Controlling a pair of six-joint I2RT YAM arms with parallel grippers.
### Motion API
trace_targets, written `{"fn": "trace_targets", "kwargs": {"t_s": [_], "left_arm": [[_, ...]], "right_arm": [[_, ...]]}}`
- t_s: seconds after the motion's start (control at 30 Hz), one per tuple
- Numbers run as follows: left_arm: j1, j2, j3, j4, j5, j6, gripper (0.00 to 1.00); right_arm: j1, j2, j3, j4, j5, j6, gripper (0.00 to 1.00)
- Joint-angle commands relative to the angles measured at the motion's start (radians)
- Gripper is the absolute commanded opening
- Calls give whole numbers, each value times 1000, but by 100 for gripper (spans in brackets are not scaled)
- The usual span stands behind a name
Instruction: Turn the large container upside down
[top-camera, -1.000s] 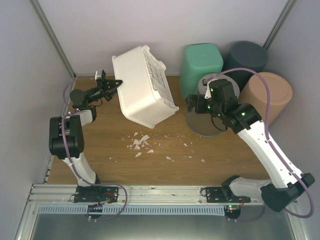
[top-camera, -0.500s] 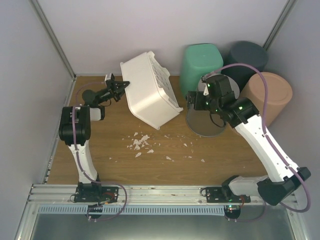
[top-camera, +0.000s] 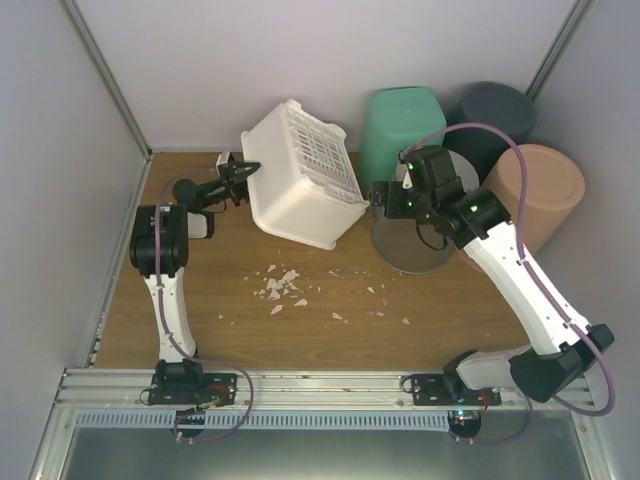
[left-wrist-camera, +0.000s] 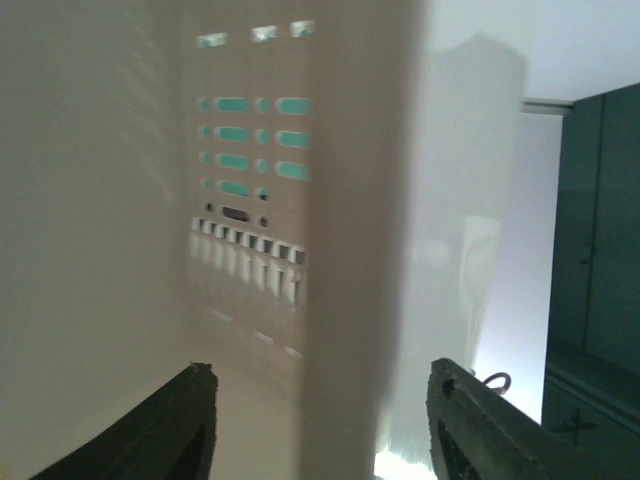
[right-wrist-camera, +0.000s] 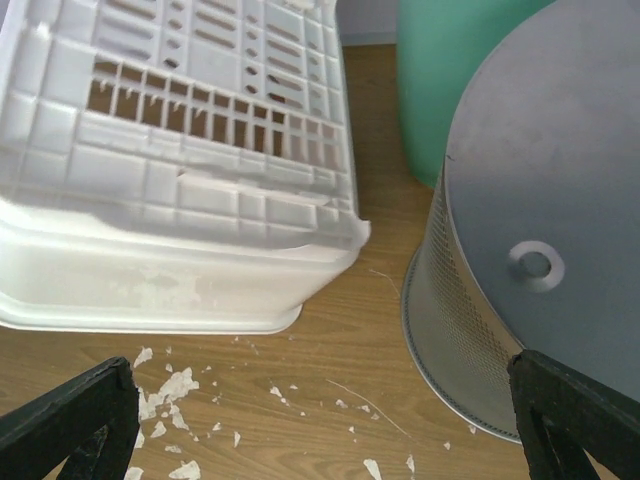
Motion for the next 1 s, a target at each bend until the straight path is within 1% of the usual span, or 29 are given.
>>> {"fn": "trace_targets", "kwargs": {"t_s": [0.0,0.13,0.33,0.47,0.53,0.6,0.67,0.77,0.83,0.9,0.93,0.97], "left_arm": [[58,3,-51,329,93,-246,62],[98,4,-96,327,170,-234,79],[161,36,-135,326,246,-192,98],[182,79,-124,326,321,-183,99],[184,98,-129,324,333,-183,99],[184,107,-140,283,329,-158,99],[183,100,-150,207,323,-95,99],[184,61,-146,-64,306,119,99],[184,30,-114,-340,283,328,99],[184,-6,-28,-779,233,654,99],[184,-12,50,-1100,180,888,99],[180,-3,159,-1392,115,1091,99]], "right_arm": [[-2,19,44,-5,14,-13,100],[-3,24,42,6,4,-14,100],[-3,31,48,19,-8,-21,100],[-3,35,45,23,-13,-24,100],[-2,35,44,23,-13,-24,100],[-2,36,44,25,-12,-26,100],[-3,37,44,25,-14,-25,100],[-3,36,45,21,-16,-24,100],[-3,34,45,20,-12,-26,100],[-1,33,45,18,-11,-25,100],[-3,33,46,16,-11,-25,100],[-3,32,46,13,-10,-24,100]]}}
